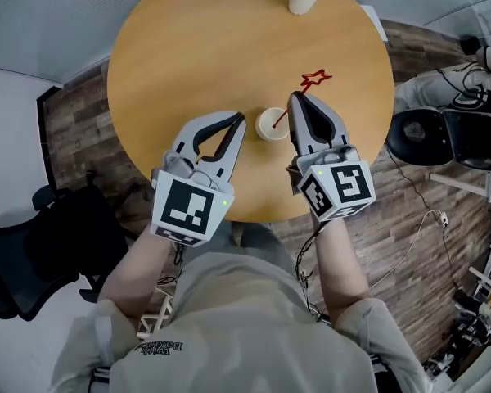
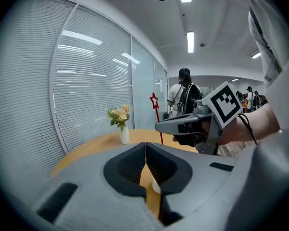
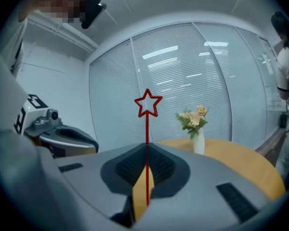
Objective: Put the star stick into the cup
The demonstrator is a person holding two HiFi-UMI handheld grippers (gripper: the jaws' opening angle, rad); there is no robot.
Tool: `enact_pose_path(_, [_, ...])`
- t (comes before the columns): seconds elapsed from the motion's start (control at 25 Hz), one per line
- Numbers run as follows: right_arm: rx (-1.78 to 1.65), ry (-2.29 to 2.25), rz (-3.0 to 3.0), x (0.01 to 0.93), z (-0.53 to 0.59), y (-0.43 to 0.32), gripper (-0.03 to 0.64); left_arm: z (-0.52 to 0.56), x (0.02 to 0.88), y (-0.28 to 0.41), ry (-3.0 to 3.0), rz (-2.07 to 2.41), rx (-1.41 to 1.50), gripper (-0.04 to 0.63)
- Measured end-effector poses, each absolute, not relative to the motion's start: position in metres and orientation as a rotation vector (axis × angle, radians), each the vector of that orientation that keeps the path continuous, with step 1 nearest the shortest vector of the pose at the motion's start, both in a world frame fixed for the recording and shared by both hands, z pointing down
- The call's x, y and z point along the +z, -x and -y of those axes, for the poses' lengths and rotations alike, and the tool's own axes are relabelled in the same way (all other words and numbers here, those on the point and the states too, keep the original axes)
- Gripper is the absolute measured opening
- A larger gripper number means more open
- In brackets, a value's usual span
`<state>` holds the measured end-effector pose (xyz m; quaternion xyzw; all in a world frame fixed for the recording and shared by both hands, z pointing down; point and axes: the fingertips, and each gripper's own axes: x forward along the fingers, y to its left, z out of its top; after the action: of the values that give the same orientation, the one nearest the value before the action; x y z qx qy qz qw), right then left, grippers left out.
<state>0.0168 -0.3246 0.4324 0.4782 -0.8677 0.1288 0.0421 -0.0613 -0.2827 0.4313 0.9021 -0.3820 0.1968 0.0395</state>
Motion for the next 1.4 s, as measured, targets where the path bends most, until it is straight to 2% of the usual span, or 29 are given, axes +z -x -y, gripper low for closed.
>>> enact_pose_path(0.44, [0.437, -1.411, 2.544, 0.525, 0.344, -0.043, 0.031, 0.291, 0.536, 0.027, -2.676, 1.026, 0.833, 0.021])
enact_pose_path(0.68, [0.473, -1.375, 2.48, 0.56, 0.342, -0.05, 0.031, 0.287, 0.575, 0.017, -2.564, 0.967, 0.853, 0.021])
enact_pose_path(1.16, [0.512, -1.333, 2.385, 0.585, 0.328, -0.048, 0.034, 0.276, 0.577, 0.025, -2.518, 0.982, 0.809, 0.021])
enact_pose_path(1.4, [0.486, -1.356, 2.395, 0.564, 0.318, -0.05, 0.034, 0.272, 0.56, 0.026, -2.548, 1.005, 0.79, 0.021])
